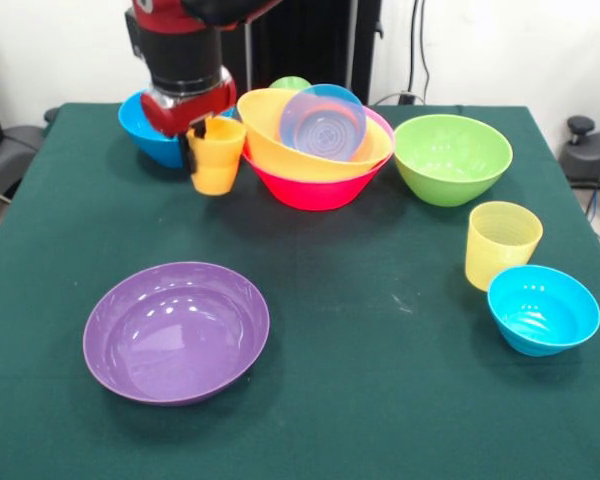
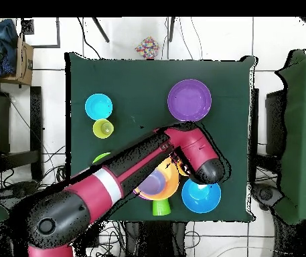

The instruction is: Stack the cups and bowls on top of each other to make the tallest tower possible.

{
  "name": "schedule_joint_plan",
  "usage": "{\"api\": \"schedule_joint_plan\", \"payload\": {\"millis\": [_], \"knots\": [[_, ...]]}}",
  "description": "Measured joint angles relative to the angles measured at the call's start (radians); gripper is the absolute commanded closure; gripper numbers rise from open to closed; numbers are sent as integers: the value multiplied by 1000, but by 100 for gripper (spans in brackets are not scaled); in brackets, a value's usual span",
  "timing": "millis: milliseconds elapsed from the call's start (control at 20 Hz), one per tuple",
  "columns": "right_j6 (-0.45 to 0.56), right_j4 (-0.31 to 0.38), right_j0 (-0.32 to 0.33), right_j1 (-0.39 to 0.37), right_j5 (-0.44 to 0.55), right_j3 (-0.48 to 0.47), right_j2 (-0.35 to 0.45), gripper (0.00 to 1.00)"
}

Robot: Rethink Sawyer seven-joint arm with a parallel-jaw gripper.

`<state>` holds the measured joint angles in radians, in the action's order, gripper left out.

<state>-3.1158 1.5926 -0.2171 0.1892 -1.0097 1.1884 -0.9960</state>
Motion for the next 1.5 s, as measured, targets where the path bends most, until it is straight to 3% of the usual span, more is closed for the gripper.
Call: {"api": "schedule_joint_plan", "payload": {"millis": [600,1500], "knots": [[-116,83,-49,-91,-173,0,-110,100],[-160,84,-68,-109,-184,2,-147,100]]}}
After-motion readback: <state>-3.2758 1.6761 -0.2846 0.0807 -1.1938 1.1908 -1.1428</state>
